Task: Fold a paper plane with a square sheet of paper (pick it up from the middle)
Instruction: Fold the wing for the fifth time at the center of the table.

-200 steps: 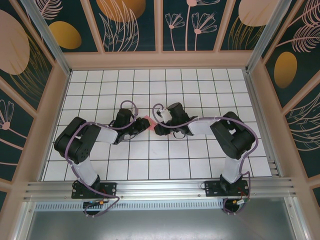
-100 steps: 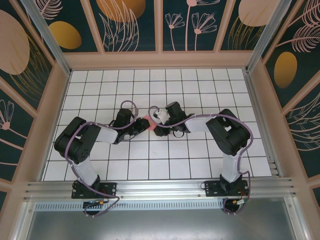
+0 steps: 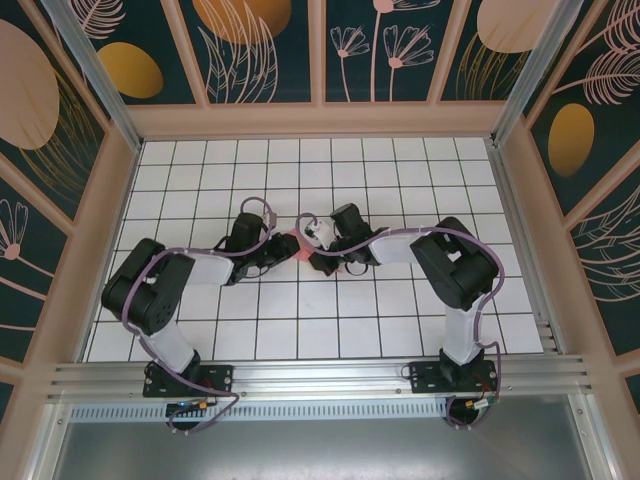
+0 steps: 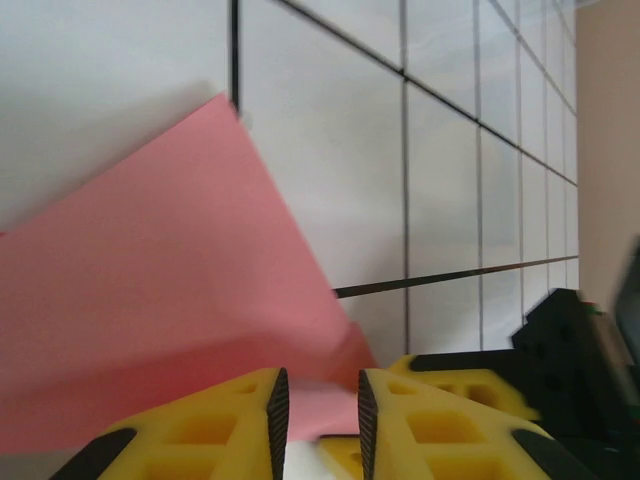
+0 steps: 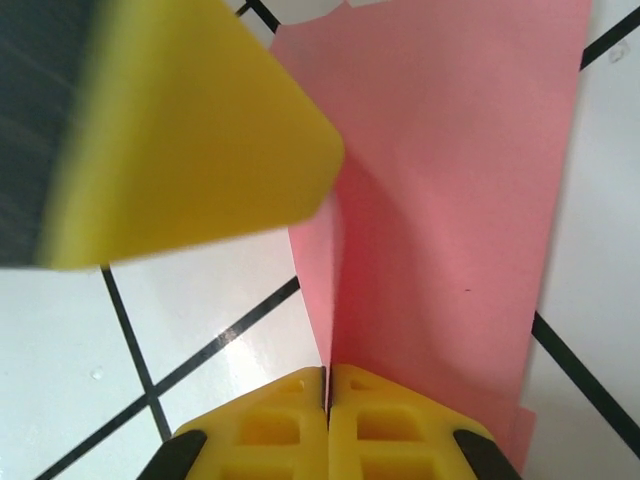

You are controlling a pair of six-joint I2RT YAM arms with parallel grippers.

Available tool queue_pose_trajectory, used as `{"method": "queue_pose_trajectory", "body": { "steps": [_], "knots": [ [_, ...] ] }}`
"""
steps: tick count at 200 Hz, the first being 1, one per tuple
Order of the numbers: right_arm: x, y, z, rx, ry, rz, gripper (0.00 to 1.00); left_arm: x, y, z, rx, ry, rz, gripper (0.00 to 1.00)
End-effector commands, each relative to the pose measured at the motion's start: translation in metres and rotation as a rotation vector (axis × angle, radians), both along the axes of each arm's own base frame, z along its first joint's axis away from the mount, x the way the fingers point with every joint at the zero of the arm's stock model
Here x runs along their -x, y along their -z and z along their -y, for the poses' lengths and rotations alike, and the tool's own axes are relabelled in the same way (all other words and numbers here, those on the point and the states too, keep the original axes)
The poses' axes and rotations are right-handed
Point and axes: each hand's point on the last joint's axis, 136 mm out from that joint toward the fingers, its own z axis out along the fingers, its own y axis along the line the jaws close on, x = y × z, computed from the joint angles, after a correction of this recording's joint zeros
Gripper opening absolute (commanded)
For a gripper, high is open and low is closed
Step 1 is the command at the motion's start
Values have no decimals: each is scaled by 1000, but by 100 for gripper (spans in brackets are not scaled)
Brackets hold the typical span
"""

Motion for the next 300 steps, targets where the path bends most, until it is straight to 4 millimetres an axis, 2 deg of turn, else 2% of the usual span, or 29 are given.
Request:
{"method": "queue_pose_trajectory", "body": {
  "steps": [1,35,92,177,300],
  "knots": [
    [8,-15,-3,-84,11,-52,0,-6,-35,-3,-12,-11,100,32],
    [8,-26,-4,-165,81,-145,0,2,-44,-10,-7,-17,133,35],
    [8,-40,-5,-273,186,-297,0,16,-45,-11,42,-4,149,37],
    [11,-26,-1,-310,322,-472,0,24,-25,5,126,49,100,33],
    [10,-10,10,-333,506,-692,0,25,-13,16,146,83,89,29]
  ]
}}
